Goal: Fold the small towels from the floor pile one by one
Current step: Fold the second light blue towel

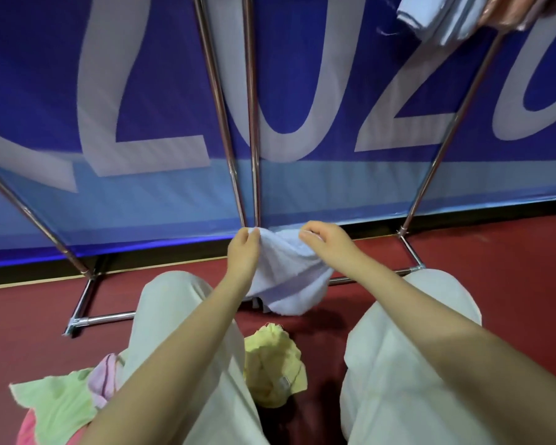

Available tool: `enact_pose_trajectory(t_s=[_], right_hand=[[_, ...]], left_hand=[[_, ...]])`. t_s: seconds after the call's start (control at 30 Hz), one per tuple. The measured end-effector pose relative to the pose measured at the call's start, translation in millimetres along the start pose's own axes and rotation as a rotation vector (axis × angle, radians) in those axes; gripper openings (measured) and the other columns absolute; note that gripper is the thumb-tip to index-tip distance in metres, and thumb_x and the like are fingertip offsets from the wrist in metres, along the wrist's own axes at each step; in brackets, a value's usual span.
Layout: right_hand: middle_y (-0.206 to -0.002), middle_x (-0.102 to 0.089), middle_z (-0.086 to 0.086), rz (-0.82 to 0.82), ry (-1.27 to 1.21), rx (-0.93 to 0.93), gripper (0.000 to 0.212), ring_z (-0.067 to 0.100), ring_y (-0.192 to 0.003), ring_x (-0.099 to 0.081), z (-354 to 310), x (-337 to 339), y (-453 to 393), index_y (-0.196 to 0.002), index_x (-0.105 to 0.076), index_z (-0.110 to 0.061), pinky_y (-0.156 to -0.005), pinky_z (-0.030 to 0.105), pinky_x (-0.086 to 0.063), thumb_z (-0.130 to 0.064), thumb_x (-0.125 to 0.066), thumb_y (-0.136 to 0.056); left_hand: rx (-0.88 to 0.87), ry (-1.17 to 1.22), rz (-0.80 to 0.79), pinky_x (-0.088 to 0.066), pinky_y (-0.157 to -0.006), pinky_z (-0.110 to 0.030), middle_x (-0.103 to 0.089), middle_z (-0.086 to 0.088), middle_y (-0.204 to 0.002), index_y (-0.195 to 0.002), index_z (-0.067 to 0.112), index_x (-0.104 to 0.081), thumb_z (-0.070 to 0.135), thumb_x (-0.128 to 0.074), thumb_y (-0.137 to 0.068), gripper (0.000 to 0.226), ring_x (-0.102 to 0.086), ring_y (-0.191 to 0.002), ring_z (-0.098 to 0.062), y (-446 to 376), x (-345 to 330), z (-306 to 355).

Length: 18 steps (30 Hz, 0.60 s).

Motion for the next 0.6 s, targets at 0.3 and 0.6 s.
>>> enact_pose_trajectory(t_s=[0.3,0.6], right_hand=[[-0.075,-0.052,-0.001,-0.019,-0.134,-0.005,0.019,0.001,-0.067,-0.044,-10.5,-7.3,-0.7,-0.078,-0.058,-0.005,-0.066,0.012,-0.036,-0.006,-0.050,-0.095],[-0.088,-0.060,-0.006,0.041,-0.135,-0.077,0.010,0.009,-0.085,-0.054,-7.1,-19.4,-7.3,-0.085,-0.057,-0.016,-0.075,0.012,-0.040,-0.010,-0.054,-0.093]], left_hand=[[0.215,0.190,-0.465,-0.040,-0.064,-0.025,-0.065,0.012,-0.072,-0.098,0.026,-0.064,0.042,-0.025,-0.105,0.043,-0.056,-0.066,-0.005,28.6,-37.3,-15.4],[0.241,0.347,-0.434,-0.044,-0.106,-0.039,-0.070,-0.012,-0.117,-0.120,0.013,-0.067,0.047,-0.035,-0.103,0.050,-0.063,-0.115,-0.021,33.4,-37.6,-28.7]])
Point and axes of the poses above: each hand's wrist, its own y-axis away from the middle knuckle, its own x-axis out of the back of the hand, z = x × y, the point moved 4 cm from there along -y, towards the middle knuckle
